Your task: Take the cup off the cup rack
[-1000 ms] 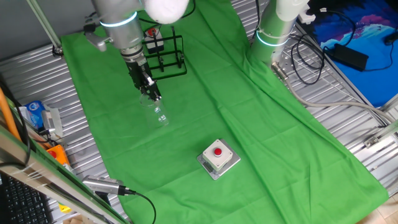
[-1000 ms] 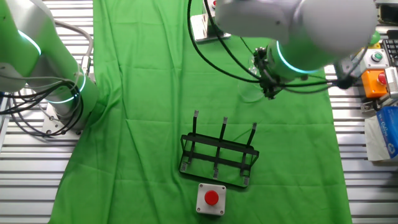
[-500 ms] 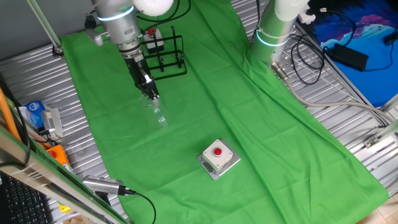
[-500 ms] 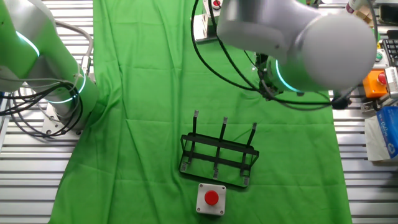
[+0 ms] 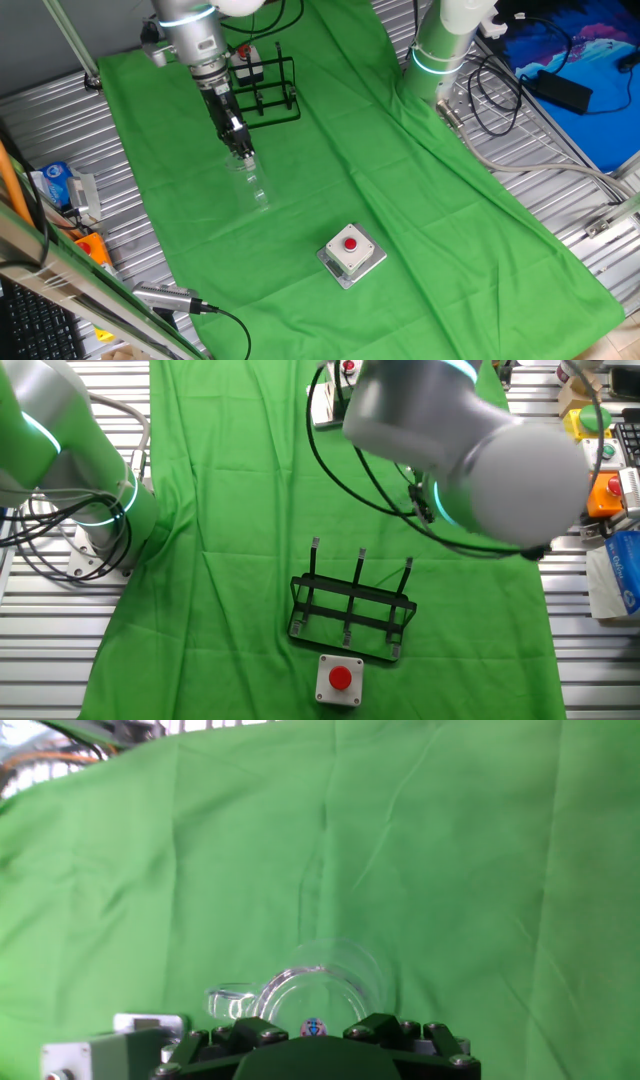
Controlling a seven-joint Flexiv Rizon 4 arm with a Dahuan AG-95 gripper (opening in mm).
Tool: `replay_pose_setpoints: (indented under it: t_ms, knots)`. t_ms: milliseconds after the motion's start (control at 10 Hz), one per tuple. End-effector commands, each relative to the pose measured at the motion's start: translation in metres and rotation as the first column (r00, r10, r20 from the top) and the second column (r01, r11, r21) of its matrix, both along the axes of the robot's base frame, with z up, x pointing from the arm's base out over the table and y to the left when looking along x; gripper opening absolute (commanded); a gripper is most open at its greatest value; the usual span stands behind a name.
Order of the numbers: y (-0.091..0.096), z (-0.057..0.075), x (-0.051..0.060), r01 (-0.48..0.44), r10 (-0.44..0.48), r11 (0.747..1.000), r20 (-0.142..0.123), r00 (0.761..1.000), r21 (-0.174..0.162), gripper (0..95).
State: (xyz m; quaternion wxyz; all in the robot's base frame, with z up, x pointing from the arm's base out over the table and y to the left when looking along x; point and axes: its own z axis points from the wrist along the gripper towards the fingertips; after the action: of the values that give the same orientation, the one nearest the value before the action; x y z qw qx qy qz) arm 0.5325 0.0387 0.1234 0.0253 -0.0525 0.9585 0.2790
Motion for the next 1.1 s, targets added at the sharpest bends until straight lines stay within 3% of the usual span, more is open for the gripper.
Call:
replay_pose_setpoints:
  t_ms: [100,300,600,800,900,1000,1100]
  knots:
    - [0.004,-0.001,0.000,0.011,-0.011,1.000,0.013,1.000,0.028,0.0]
    - [0.005,-0.003,0.000,-0.065,0.065,0.998,0.053,0.997,-0.007,0.0]
    - [0.002,-0.008,0.001,-0.079,0.079,0.997,0.068,0.995,0.004,0.0]
    - [0.001,-0.012,0.003,-0.069,0.066,0.996,0.067,0.996,0.049,0.0]
    - [0.001,-0.012,0.003,-0.074,0.070,0.996,0.073,0.995,0.055,0.0]
    - [0.001,-0.012,0.003,-0.086,0.082,0.995,0.081,0.993,0.056,0.0]
    - [0.001,-0.012,0.003,-0.117,0.114,0.993,0.096,0.989,0.025,0.0]
